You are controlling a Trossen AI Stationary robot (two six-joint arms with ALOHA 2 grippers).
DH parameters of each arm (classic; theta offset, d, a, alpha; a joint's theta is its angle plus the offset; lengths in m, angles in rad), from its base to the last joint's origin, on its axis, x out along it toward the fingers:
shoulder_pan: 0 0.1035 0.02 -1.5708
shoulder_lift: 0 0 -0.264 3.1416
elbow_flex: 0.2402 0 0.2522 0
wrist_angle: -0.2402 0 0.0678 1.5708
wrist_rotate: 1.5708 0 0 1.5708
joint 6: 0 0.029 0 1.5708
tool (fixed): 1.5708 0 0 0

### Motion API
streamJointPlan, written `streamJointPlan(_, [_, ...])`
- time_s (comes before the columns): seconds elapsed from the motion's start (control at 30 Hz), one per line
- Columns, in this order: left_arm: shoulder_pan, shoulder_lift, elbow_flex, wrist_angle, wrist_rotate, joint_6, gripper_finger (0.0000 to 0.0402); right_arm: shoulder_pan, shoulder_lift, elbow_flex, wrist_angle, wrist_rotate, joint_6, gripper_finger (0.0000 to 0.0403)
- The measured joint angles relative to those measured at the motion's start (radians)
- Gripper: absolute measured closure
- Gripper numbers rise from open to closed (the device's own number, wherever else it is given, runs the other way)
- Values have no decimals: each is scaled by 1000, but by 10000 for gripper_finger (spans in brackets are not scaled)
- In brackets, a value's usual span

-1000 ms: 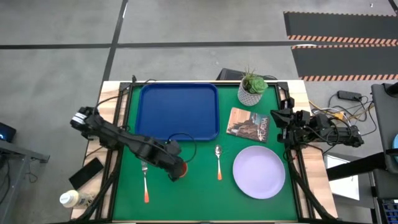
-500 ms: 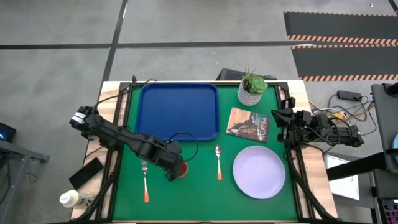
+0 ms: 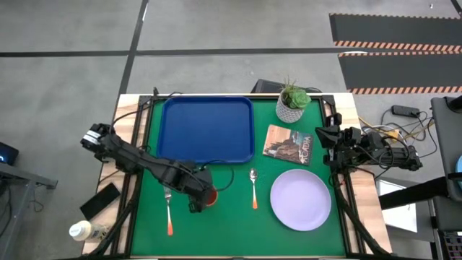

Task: Pick and place plate/cup/fork/spoon on tray
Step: Put the orange cup on the top right of the blue tray

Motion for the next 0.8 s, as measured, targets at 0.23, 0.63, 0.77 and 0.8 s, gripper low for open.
streamJointPlan(0.23, [3,0,-25,15,-10,-10,237,0,0,0,0,0,-5,385])
streamJointPlan(0.63, [7,0,-83,76,-41,-13,237,0,0,0,1,0,-8,385])
streamJointPlan(0.77, [7,0,-82,98,-53,-13,241,0,0,0,1,0,-15,385])
streamJointPlan(0.8, [7,0,-82,102,-53,-13,244,0,0,0,1,0,-15,385])
